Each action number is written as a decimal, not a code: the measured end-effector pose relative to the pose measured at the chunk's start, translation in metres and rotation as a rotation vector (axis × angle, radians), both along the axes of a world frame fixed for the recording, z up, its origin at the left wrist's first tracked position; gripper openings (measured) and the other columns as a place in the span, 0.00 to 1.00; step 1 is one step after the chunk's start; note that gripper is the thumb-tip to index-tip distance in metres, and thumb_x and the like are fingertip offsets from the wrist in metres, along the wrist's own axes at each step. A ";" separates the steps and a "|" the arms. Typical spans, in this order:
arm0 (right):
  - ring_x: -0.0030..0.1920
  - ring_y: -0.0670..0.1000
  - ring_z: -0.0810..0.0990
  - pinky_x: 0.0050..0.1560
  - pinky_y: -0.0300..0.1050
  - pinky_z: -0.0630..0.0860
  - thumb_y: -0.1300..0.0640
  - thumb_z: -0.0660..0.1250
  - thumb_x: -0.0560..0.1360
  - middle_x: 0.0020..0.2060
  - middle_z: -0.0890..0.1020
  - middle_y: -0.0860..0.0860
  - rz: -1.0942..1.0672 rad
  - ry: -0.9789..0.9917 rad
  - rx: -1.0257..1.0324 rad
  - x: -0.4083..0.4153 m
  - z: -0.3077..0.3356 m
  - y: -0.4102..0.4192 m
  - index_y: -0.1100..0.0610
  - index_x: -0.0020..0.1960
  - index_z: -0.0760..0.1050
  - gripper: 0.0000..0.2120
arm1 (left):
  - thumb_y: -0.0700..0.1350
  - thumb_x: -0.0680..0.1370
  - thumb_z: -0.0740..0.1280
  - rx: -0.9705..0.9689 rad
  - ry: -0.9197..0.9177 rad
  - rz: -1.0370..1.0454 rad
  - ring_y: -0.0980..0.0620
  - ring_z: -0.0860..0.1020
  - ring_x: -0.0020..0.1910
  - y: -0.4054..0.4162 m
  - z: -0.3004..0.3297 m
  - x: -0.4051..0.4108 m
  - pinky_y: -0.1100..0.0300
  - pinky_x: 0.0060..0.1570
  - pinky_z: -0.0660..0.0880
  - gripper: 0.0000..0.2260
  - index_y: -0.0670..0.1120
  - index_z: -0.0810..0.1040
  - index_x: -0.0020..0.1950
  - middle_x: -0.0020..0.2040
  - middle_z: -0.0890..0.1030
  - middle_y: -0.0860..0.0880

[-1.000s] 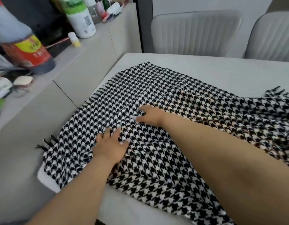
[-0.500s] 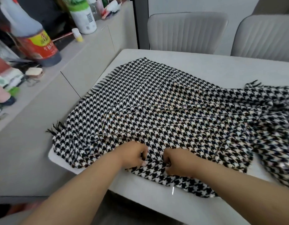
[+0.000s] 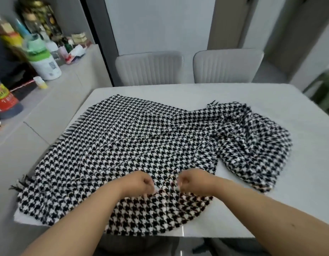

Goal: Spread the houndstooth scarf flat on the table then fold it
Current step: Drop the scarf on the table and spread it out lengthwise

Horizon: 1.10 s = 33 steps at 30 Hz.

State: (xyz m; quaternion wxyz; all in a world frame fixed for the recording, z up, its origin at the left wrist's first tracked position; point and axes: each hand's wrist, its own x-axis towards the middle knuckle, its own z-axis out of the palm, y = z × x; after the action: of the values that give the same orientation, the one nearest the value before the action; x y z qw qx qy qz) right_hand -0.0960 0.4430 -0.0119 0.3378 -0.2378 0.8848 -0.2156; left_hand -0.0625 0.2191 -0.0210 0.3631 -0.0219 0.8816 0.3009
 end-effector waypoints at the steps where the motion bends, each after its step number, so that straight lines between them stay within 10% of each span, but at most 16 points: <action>1: 0.48 0.54 0.81 0.48 0.48 0.75 0.51 0.64 0.78 0.46 0.83 0.53 -0.078 0.021 -0.016 -0.003 0.006 0.015 0.59 0.50 0.78 0.11 | 0.48 0.79 0.65 0.004 0.054 0.012 0.56 0.78 0.40 0.016 0.004 -0.007 0.61 0.45 0.78 0.05 0.49 0.78 0.48 0.46 0.81 0.51; 33: 0.40 0.50 0.82 0.50 0.47 0.80 0.52 0.66 0.77 0.41 0.84 0.54 -0.978 0.035 -0.506 0.032 0.036 0.517 0.62 0.47 0.77 0.12 | 0.45 0.80 0.63 0.426 0.239 0.430 0.53 0.78 0.36 0.587 0.024 -0.007 0.57 0.41 0.77 0.08 0.41 0.77 0.50 0.40 0.80 0.47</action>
State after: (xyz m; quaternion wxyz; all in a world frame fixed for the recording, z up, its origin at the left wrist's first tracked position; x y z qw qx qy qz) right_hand -0.0639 0.9596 0.0244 0.1157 0.1239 0.8183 -0.5493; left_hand -0.0699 0.8066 0.0025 0.1815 -0.0958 0.8105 0.5487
